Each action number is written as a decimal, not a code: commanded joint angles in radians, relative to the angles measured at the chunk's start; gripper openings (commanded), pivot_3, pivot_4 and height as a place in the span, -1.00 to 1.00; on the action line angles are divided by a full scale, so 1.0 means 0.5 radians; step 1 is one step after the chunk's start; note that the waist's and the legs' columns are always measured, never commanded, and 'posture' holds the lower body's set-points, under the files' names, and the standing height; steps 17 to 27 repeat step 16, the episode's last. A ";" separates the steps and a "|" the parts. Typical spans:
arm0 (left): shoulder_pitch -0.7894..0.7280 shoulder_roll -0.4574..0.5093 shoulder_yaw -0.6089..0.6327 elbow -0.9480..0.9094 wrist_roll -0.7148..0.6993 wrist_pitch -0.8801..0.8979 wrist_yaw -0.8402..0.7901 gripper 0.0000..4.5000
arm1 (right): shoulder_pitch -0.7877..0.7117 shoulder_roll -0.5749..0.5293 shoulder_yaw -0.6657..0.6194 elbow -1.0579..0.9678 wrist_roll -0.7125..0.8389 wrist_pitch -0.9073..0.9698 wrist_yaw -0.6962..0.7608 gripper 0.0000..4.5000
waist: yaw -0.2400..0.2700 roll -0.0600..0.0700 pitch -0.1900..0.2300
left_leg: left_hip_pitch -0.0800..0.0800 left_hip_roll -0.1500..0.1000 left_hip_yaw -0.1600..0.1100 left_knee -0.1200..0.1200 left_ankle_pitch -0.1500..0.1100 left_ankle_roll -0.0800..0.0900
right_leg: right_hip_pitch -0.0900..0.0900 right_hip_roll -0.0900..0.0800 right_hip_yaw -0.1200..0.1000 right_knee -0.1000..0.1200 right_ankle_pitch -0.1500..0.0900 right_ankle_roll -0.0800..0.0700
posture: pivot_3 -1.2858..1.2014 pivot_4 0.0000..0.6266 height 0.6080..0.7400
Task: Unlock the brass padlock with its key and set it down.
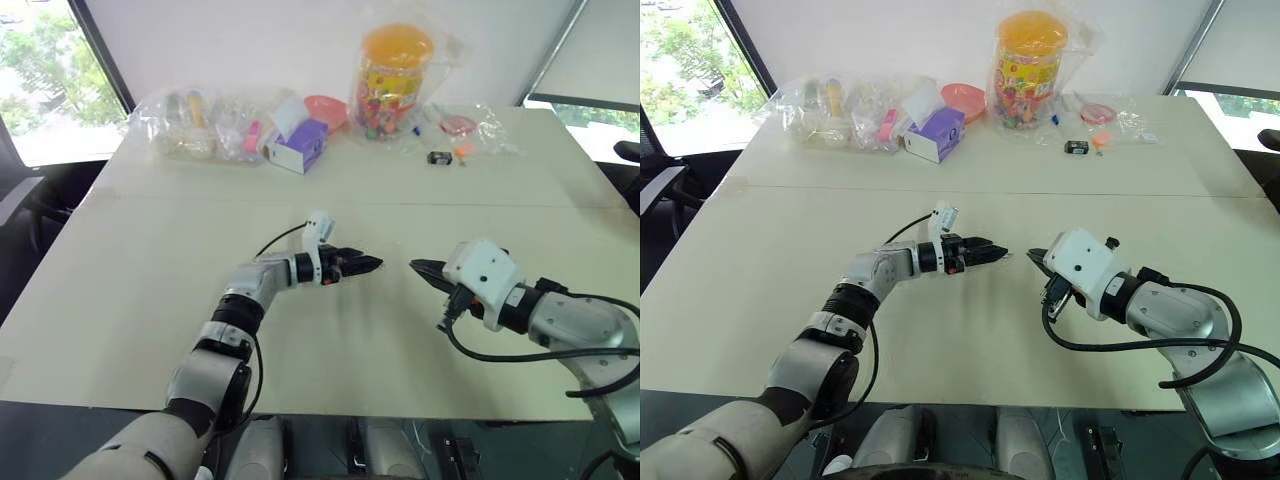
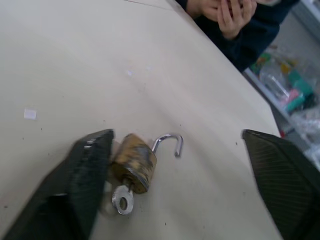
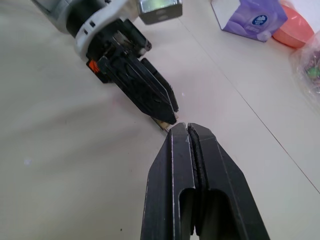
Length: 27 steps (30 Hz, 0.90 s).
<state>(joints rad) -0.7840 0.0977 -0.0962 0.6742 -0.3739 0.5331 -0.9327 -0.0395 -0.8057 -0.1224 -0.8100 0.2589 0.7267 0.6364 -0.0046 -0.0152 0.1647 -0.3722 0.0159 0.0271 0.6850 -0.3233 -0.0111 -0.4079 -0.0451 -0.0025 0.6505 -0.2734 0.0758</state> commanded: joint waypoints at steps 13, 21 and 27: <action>0.431 0.660 -0.170 -0.946 0.143 -0.234 -0.446 0.99 | 0.064 -0.123 -0.214 0.020 0.100 -0.065 0.164 -1.00 | 0.004 0.000 0.001 | -0.005 0.001 0.000 -0.002 0.000 0.000 | -0.003 -0.006 0.001 -0.003 0.000 0.000 | 0.03 -0.52 1.00; 0.465 0.700 -0.132 -1.070 0.111 -0.172 -0.428 0.99 | 0.075 -0.121 -0.223 0.030 0.119 -0.064 0.162 -1.00 | 0.023 0.000 0.001 | -0.005 0.000 0.000 -0.001 0.000 0.000 | -0.003 -0.008 0.000 -0.003 0.000 0.000 | 0.03 -0.52 1.00; 0.465 0.700 -0.132 -1.070 0.111 -0.172 -0.428 0.99 | 0.075 -0.121 -0.223 0.030 0.119 -0.064 0.162 -1.00 | 0.023 0.000 0.001 | -0.005 0.000 0.000 -0.001 0.000 0.000 | -0.003 -0.008 0.000 -0.003 0.000 0.000 | 0.03 -0.52 1.00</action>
